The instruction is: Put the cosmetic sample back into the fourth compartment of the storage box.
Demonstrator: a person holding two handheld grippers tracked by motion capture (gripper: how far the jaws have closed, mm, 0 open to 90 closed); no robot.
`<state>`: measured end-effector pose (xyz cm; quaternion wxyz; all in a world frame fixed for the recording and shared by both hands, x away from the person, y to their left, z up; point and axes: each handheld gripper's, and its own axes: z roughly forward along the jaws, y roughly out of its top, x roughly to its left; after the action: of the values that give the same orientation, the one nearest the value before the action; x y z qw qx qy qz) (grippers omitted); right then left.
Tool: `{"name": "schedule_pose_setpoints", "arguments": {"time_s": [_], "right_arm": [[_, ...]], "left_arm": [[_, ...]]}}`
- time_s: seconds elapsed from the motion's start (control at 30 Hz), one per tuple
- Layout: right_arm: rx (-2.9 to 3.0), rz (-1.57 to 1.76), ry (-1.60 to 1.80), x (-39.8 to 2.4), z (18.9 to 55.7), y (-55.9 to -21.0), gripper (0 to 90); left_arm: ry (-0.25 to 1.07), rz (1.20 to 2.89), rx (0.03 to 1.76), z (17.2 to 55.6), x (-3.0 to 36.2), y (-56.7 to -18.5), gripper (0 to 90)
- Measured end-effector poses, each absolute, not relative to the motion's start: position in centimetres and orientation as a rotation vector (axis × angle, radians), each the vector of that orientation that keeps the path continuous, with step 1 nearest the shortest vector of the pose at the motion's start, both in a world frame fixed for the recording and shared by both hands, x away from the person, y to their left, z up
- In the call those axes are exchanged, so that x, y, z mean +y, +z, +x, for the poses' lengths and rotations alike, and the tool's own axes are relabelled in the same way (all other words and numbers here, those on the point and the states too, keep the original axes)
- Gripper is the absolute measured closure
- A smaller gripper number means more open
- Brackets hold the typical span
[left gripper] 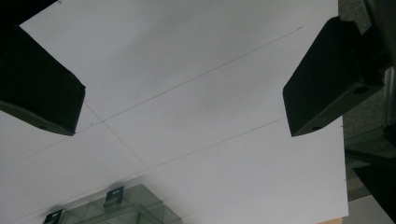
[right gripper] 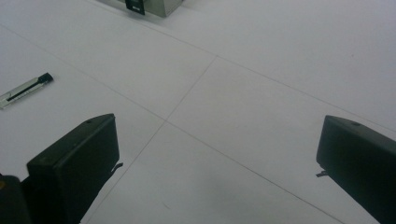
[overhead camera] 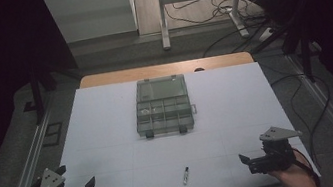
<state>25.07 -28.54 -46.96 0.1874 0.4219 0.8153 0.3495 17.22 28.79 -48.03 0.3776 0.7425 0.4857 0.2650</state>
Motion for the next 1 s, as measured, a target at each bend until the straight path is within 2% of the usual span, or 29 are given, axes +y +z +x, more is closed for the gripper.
{"name": "schedule_pose_setpoints", "arguments": {"time_s": [1.0], "right_arm": [[2.343, 1.144, 0.962, -28.03, 25.28, -47.07, 0.0]], "left_arm": [[0.636, 1.882, 1.241, 17.36, 29.13, -48.09, 4.0]]}}
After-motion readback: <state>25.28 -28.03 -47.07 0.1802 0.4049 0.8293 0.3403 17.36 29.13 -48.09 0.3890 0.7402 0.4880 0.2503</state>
